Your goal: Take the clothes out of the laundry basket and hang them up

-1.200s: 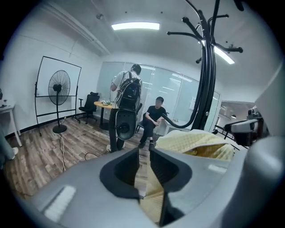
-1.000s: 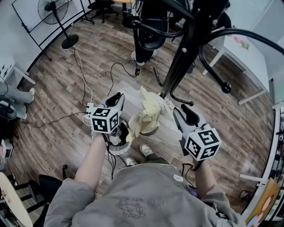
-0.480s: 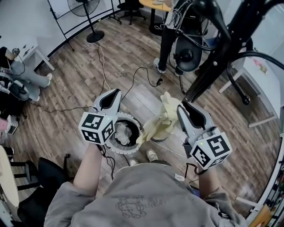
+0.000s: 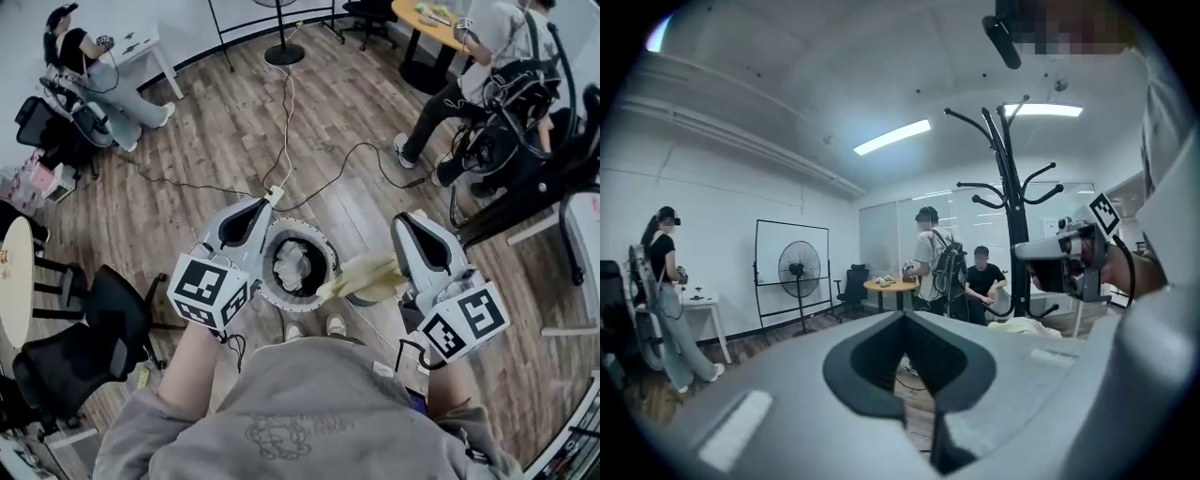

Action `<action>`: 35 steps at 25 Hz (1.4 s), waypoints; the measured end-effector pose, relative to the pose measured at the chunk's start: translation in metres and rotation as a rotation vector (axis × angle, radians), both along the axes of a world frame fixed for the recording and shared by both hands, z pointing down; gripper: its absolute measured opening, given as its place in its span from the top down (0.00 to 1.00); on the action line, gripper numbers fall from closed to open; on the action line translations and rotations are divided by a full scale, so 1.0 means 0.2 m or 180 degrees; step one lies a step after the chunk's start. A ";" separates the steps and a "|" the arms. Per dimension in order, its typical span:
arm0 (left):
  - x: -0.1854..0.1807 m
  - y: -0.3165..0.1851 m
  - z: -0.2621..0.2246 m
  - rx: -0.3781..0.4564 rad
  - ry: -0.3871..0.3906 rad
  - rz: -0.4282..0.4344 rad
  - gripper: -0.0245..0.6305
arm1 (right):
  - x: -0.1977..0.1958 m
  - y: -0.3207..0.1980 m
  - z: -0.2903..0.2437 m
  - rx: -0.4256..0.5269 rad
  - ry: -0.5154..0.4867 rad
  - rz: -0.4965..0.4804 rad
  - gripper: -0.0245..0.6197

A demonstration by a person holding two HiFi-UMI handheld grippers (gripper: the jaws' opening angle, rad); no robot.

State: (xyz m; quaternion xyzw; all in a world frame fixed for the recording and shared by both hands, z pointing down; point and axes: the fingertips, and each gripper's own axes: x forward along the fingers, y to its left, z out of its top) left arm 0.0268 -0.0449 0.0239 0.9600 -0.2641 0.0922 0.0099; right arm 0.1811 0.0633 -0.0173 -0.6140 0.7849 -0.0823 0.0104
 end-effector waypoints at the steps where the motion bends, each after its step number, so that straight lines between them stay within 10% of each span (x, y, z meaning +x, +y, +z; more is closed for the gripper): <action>1: -0.05 0.00 0.00 -0.0015 0.0027 -0.0091 0.96 | -0.03 -0.03 0.00 0.0001 0.0011 -0.0083 0.90; 10: -0.51 -0.05 0.07 -0.0160 0.0097 -0.0834 0.96 | -0.28 -0.27 0.14 -0.0217 0.0100 -0.0664 0.92; 21: -0.56 -0.12 0.29 -0.0337 -0.0112 -0.0984 0.96 | -0.48 -0.46 0.42 -0.0551 0.0064 -0.0995 0.92; 35: -0.66 -0.37 1.27 -0.0877 -0.0699 -0.1282 0.84 | -0.60 -0.85 1.42 -0.1417 0.0011 -0.0886 0.91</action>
